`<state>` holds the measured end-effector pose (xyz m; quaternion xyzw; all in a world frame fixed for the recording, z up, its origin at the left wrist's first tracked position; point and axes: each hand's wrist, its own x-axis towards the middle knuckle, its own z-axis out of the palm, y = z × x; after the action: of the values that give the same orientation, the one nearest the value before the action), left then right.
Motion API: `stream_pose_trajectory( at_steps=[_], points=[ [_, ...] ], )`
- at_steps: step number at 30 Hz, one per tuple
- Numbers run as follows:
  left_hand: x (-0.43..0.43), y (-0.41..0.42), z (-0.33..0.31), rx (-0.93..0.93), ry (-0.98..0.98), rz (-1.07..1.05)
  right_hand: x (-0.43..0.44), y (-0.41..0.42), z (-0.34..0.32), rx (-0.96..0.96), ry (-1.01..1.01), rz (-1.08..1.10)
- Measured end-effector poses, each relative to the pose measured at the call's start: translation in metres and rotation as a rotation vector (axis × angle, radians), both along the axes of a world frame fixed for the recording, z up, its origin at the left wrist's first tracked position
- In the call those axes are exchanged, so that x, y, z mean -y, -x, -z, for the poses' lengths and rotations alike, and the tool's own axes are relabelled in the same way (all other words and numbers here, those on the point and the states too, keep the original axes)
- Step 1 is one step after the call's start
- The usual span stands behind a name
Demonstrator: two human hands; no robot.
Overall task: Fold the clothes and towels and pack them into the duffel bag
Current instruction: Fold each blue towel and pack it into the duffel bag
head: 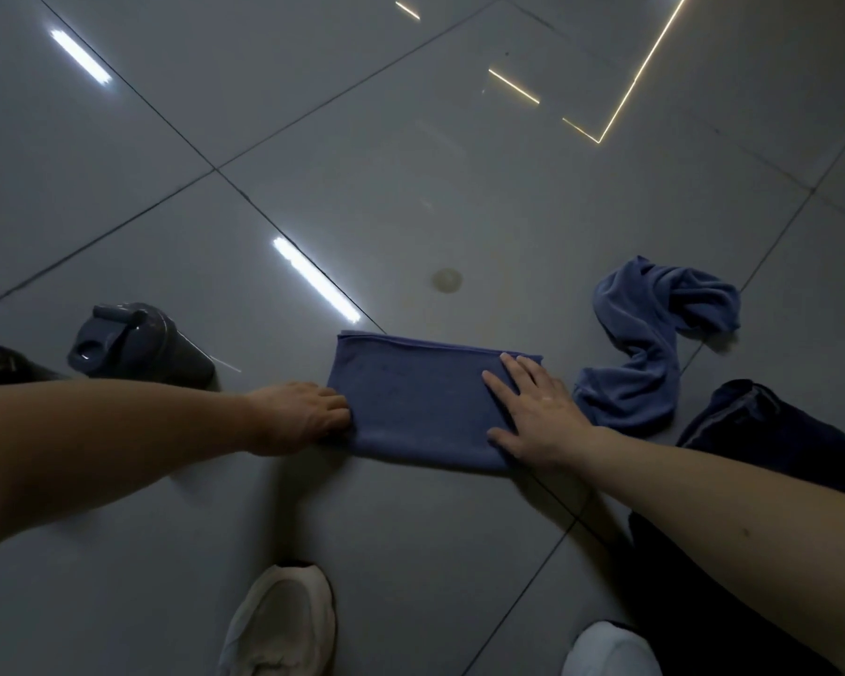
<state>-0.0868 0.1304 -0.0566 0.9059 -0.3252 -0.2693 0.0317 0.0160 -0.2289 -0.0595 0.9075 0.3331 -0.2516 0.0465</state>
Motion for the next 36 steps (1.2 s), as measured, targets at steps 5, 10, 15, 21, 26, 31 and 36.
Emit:
stream_pose_trajectory(
  at_steps=[5, 10, 15, 21, 26, 31, 36],
  points=[
    [0.029, -0.009, -0.013, 0.164, 0.166, 0.018, -0.005, -0.026, -0.001, 0.117, -0.108, 0.134],
    [0.098, -0.012, -0.014, 0.127, 0.224, 0.119, -0.002, -0.046, 0.003, 0.076, -0.111, 0.287],
    [0.133, -0.012, -0.006, 0.137, 0.068, 0.23, -0.002, -0.056, -0.001, -0.016, -0.163, 0.408],
    [0.117, -0.001, -0.008, 0.178, 0.055, 0.225, -0.002, -0.043, -0.019, -0.164, -0.09, 0.476],
    [0.091, 0.0, -0.013, 0.203, 0.057, 0.166, -0.001, -0.008, -0.023, -0.477, -0.181, 0.658],
    [0.099, 0.015, -0.018, 0.165, 0.157, 0.04, -0.01, 0.032, -0.018, -0.784, -0.391, 1.005],
    [0.13, 0.034, -0.021, 0.012, 0.088, -0.202, -0.023, 0.044, -0.024, -1.067, -0.557, 1.384]
  ],
)
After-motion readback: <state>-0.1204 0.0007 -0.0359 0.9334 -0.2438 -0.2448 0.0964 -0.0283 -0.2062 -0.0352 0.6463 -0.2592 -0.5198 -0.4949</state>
